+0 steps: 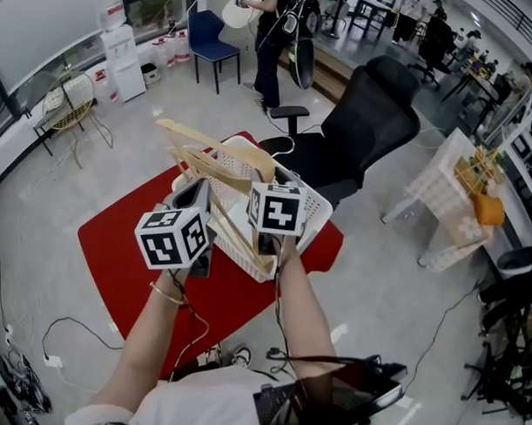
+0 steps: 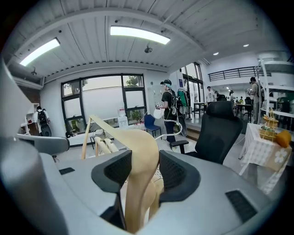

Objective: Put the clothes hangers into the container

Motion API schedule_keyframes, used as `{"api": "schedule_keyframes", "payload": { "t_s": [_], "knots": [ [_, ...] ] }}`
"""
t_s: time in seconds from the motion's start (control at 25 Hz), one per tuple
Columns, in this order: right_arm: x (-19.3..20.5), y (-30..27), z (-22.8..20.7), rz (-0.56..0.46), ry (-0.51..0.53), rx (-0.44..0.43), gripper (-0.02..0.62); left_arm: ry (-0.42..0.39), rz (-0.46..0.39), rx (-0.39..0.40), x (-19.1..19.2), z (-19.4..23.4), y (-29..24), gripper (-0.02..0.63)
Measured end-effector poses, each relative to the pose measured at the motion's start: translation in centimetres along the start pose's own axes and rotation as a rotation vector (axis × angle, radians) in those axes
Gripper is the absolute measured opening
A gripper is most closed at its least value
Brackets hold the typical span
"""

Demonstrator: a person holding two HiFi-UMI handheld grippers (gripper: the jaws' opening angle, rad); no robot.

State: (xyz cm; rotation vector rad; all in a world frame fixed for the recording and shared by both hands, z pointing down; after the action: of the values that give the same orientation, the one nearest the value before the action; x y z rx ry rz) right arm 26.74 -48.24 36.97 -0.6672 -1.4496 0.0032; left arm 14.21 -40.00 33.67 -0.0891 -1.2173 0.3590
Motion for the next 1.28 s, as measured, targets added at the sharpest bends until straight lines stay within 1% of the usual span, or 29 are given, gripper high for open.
{"api": "schedule_keyframes", "payload": {
  "t_s": [0.24, 0.4, 0.6, 1.0, 1.28],
  "knots": [
    [1.9, -0.9, -0.1, 0.029, 0.034, -0.026, 0.193, 0.017, 0.031, -0.039, 2.5, 0.7, 0.2, 0.002],
    [2.9, -1.3, 1.1, 0.055, 0.047, -0.063, 0.193, 0.029, 0.042, -0.062, 3.4, 1.7, 0.7, 0.002],
    [4.5, -2.1, 2.1, 0.096, 0.058, -0.084, 0.193, 0.046, 0.055, -0.078, 4.2, 2.7, 0.9, 0.002],
    [7.5, -2.7, 1.7, 0.154, 0.057, -0.087, 0.195, 0.069, 0.089, -0.092, 6.4, 3.5, 0.3, 0.002],
    [9.0, -2.4, 1.8, 0.200, 0.012, -0.101, 0.195, 0.082, 0.098, -0.097, 7.2, 4.0, 1.0, 0.002]
  ]
}}
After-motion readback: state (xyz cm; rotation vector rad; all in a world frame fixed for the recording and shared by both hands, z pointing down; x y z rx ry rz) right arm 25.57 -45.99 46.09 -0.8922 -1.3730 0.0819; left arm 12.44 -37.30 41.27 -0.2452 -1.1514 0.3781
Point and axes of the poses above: the fingertips, and each gripper's own axes: y backward along the fingers, z to its left, x out of its underside, the point moved 1 cm from there along y, backward along the fingers, and after that the axes turned 4 degrees about y, right-handed, at the moved point
